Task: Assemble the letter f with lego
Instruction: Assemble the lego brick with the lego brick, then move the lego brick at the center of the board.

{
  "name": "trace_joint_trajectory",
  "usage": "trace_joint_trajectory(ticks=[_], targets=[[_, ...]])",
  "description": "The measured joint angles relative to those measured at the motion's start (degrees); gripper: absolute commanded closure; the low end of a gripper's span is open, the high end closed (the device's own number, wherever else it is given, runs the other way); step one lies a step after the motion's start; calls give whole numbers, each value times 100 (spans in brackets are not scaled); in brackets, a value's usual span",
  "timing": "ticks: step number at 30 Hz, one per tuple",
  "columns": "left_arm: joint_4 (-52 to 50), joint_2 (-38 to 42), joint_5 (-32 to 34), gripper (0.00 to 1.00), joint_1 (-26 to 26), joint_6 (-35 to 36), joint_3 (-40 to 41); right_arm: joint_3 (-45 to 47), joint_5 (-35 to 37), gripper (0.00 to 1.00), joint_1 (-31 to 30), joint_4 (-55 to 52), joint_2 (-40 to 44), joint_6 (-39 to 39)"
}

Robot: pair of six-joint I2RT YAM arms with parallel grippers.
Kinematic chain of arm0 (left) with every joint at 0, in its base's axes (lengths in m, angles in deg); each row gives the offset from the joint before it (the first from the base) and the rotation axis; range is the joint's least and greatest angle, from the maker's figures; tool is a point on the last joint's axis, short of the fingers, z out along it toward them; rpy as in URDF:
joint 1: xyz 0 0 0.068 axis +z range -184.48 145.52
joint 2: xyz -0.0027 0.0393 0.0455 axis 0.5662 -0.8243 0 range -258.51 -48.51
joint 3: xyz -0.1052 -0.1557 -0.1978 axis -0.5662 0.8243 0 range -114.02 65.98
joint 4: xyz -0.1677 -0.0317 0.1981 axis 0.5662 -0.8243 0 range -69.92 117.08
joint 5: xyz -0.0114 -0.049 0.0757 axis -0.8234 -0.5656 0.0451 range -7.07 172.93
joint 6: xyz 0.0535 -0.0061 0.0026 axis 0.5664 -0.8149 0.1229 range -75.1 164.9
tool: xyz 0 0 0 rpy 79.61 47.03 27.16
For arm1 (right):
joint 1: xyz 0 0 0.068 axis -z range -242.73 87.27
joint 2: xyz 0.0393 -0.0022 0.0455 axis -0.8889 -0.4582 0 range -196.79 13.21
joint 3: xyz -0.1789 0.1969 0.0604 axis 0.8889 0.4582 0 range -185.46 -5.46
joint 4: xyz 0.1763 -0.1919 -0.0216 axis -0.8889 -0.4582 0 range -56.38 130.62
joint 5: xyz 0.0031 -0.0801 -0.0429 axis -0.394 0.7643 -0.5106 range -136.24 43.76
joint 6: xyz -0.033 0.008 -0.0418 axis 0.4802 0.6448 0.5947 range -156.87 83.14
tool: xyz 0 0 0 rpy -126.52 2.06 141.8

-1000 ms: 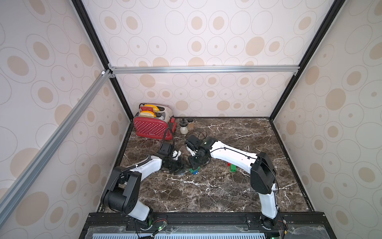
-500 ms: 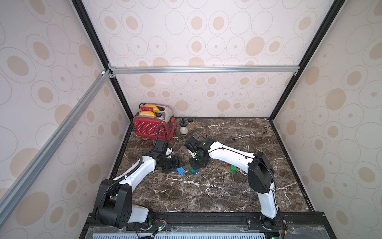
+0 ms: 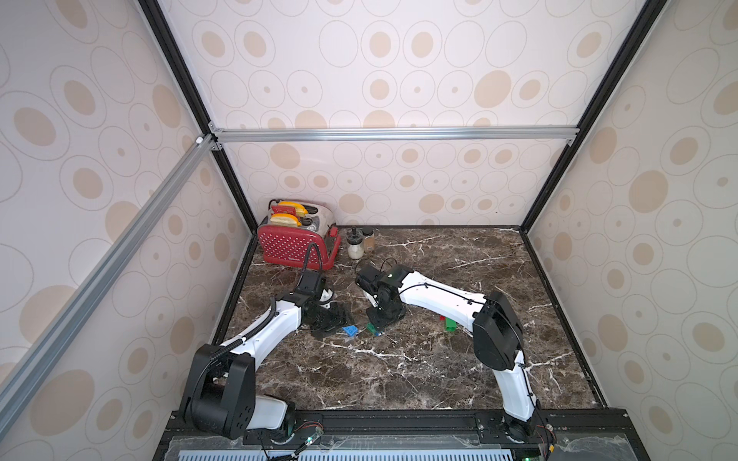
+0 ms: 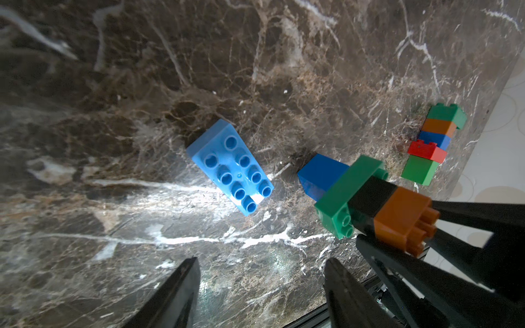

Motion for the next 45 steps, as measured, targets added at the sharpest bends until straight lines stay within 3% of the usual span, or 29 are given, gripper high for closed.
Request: trace_joint_trajectory(ticks=[14,23,32,38,45], targets=[[221,-511,9,28,0,-107,26,-177,-273,42,-11,-166,511,201],[623,-1172,-76,26,0,-291,-63,-341,-280,30,68,-291,1283,356],[1032,-2203,-221,24,-85,-417,-1067,13,-422,28,1143,-407,1823,573],[1281,-3021,-315,24,-483,-490,-2035,299,-584,27,1814,-444,1952,723],[1213,-3211,-210,23,-568,-597,-2369,299,-852,27,2015,-435,1718,916]])
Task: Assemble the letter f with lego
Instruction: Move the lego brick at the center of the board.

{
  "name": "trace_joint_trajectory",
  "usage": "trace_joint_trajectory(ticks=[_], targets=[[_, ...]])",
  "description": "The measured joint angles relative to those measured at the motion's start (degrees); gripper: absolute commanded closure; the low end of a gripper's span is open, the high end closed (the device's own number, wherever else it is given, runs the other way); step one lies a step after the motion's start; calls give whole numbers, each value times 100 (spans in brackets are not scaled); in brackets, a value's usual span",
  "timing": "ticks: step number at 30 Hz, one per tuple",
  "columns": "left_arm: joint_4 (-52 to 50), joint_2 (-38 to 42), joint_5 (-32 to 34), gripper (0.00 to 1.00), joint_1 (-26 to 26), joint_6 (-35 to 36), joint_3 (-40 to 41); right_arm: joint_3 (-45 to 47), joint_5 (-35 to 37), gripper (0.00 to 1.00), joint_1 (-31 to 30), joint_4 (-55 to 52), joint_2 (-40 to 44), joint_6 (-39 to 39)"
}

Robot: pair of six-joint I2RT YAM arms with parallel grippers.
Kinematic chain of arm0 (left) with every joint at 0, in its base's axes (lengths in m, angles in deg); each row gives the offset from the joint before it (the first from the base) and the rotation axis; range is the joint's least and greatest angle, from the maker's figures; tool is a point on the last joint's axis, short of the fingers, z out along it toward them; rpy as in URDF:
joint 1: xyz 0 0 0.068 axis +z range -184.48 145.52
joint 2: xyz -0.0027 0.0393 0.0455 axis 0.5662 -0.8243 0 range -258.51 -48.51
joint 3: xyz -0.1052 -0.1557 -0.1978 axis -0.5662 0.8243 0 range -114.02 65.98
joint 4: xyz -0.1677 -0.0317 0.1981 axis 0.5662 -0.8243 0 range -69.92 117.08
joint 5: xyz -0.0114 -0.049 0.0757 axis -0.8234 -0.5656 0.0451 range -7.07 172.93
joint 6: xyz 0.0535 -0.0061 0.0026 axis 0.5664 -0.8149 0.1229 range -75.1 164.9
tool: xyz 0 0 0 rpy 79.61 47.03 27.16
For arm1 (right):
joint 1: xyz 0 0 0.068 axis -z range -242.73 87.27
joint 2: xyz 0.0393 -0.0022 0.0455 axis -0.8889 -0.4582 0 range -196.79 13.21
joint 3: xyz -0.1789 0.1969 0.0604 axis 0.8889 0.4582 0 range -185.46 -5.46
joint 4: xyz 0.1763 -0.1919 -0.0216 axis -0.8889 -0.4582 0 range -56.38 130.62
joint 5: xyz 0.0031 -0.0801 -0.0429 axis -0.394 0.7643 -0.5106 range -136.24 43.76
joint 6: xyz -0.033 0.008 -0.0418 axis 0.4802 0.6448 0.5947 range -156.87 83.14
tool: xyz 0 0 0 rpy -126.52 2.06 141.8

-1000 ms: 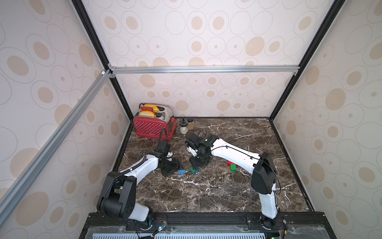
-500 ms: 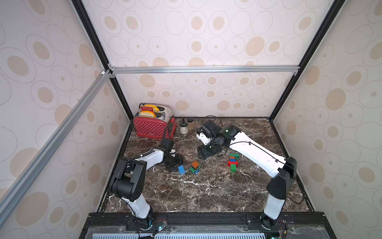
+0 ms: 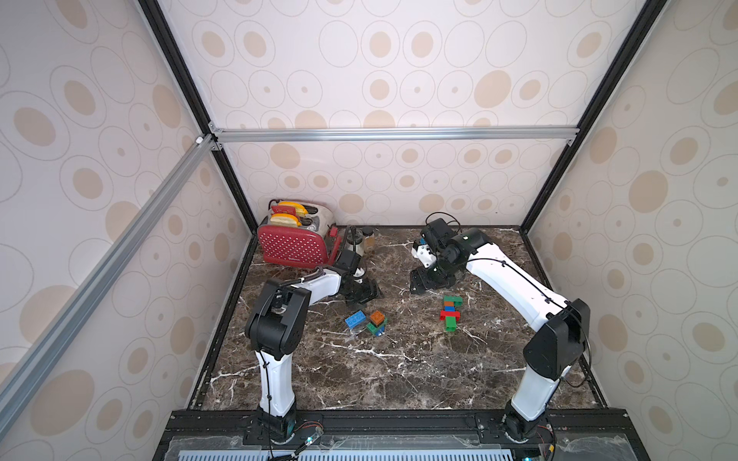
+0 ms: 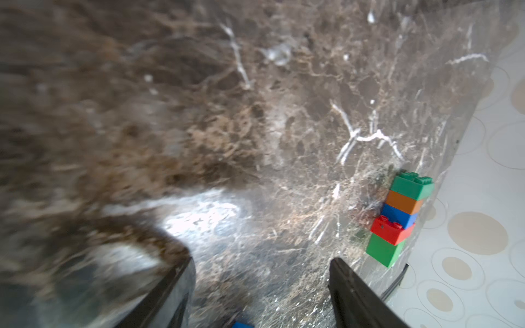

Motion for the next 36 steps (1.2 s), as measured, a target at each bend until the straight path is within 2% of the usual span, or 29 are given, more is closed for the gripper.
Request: trace_joint_trajectory(ticks=[6,12,16,26,32,36], targets=[[-551,1001,280,17,693,59,568,0,-208,25,-11,94,-186,33],[-501,1685,103,9,671,-11,1338,-81,-358,18,-11,173,-380,66],[-350,1676,-57,8,638,-208,1692,-103,-470,17,2,225,-586,63],[192,1325,-256,9,636,-566,1703,50,-584,17,136,289,-603,61],[531,1180,-431,9,538,-782,1650,214,-664,17,278,323,-560,61],[640,872,-496,9,299,-935,1322,310,-699,17,363,358,-525,59]])
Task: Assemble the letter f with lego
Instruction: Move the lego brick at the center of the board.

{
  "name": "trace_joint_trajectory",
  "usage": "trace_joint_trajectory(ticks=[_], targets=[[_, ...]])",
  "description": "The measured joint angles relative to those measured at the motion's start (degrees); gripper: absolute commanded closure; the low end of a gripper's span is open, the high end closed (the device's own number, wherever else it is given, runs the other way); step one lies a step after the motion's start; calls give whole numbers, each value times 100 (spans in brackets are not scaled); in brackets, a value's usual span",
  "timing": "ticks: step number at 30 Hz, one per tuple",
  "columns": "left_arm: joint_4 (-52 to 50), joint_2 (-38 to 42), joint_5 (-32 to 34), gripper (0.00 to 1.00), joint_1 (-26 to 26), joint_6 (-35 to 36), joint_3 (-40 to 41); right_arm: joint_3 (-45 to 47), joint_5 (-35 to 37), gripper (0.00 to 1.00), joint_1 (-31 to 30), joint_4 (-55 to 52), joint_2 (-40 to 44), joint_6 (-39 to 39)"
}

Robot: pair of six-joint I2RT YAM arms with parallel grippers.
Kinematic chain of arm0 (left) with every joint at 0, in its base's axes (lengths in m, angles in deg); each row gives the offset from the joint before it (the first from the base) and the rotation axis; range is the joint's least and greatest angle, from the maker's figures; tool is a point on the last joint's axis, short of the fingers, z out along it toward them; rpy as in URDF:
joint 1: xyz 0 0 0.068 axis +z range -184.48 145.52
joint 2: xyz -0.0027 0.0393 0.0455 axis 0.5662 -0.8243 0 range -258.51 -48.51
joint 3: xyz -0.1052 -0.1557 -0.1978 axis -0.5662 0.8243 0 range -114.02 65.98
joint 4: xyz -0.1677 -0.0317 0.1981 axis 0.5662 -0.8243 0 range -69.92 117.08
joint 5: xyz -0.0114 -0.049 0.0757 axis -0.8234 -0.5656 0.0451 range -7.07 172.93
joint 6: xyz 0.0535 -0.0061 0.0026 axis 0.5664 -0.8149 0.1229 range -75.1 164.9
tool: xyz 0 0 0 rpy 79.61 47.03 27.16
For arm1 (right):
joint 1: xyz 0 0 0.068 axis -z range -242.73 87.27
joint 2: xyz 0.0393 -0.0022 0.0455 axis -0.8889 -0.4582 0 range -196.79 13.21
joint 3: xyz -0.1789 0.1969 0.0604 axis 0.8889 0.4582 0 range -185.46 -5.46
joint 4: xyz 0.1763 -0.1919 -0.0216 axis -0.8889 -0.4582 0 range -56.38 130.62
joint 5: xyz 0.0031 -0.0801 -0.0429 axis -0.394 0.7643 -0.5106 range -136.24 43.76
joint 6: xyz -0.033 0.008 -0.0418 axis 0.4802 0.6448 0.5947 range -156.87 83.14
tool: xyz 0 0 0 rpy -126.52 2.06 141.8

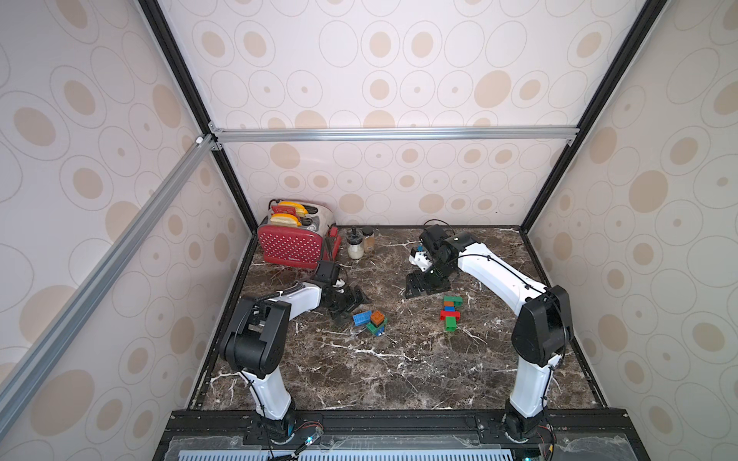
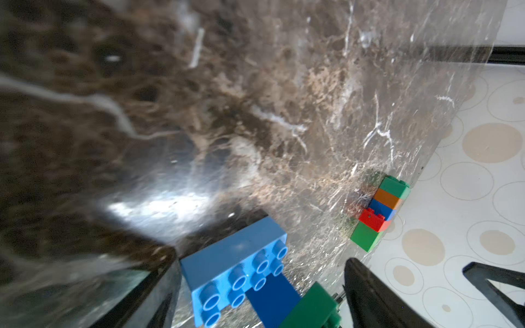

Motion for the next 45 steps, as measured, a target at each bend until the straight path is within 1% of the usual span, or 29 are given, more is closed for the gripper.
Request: trace_joint_trajectory(ticks=[6,9,13,17,21,25,27,32,38,41,42,45], targets=[[431,-662,-232,9,-372,-337,-667,162,-122,17,168,57,35,-24],[772,-850,-444,9,-420,-503,-767,219,-146,18,232,68,33,-26],[1029,-920,-673,9,-369,-603,-761,306,-225,18,249,149,26,-28],[1080,-894,-787,9,-122,-584,-680,339,-304,19,208,216,-122,-11],[570,-715,-743,9,208,-240,-671,457,-308,19,66,343,-350,17],[131,-284,-643,9,380,74,-564,599,-380,20,-136,393,-546,31],[44,-11,-651,9,378,138,-396,597,-402,20,-240,466,-671,46],[-249,387,-634,10,358,306,-74,514,-450,21,-411,538,-979,63],[-1419,944,-227,12,358,931,-17,356,-365,21,-538,535,-1161,70],[-1985,1316,-7,17,354,1209,44,304,-319,21,-586,509,-1167,70],[-2124,1425,31,17,343,1294,72,258,-293,21,-597,472,-1180,74],[-2656,1847,481,17,90,1694,68,129,-203,22,-616,426,-1217,79]])
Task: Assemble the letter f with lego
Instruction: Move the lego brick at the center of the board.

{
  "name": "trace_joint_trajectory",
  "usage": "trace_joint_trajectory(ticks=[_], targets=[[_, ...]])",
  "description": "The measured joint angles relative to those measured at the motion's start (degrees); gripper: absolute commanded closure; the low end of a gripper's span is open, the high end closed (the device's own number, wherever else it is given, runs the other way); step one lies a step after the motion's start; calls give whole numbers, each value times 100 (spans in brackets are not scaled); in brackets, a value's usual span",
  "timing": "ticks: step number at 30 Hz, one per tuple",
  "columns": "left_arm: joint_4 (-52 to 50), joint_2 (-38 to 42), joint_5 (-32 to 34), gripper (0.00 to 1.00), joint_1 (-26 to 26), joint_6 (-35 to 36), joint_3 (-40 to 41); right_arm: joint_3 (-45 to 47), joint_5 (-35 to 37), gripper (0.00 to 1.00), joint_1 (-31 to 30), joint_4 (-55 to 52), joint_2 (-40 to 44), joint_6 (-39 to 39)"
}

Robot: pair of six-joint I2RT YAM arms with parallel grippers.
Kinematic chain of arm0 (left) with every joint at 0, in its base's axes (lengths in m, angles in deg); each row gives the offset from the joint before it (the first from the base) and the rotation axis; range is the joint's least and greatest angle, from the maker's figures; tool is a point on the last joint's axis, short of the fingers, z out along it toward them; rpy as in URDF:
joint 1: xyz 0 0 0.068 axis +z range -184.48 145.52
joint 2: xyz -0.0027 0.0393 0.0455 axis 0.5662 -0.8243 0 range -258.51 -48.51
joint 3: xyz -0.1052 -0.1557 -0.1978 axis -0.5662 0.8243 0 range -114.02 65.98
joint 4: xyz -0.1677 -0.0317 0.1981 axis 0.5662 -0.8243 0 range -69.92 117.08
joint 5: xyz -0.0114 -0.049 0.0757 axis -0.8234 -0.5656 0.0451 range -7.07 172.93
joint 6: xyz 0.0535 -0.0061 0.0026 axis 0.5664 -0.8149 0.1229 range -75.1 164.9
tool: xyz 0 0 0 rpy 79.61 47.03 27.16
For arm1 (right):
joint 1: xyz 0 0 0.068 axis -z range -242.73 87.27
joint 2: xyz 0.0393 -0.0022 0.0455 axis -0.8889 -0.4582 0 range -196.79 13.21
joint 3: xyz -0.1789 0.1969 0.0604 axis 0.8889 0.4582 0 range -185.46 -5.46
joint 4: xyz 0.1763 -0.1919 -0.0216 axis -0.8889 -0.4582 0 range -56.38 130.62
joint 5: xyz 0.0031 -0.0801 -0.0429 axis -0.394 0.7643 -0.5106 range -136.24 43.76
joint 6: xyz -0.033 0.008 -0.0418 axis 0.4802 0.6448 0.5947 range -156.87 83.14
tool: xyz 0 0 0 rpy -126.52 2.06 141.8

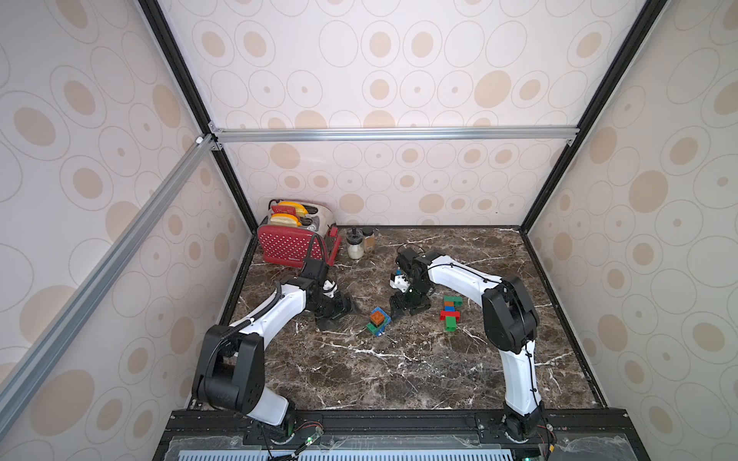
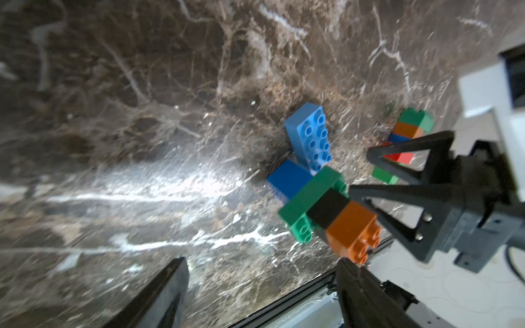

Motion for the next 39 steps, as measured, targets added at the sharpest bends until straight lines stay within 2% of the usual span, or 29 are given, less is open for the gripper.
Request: trace_joint_trajectory(ticks=[5,9,14,20,29,39], targets=[[-623,404,833,19,-953,896,-575,11,149,22,26,-76,4,2],[-568,369,1274,24,-1169,1602,-949,310,157,22,162,-66,127,-33],[-177,221,1390,25,-1226,2581,-986,586,210,22,409,-157,516,-42],[-35,170,1095,25,-1585,3679,-990,728,192,22,415,-142,992,-42],[-98,-516,1163,26,-1980,4157,-1117,861,66,23,426,-129,1027,-59],[-140,-828,1469,34,-2011,4175,-1287,966,-46,23,490,-90,1027,-55]])
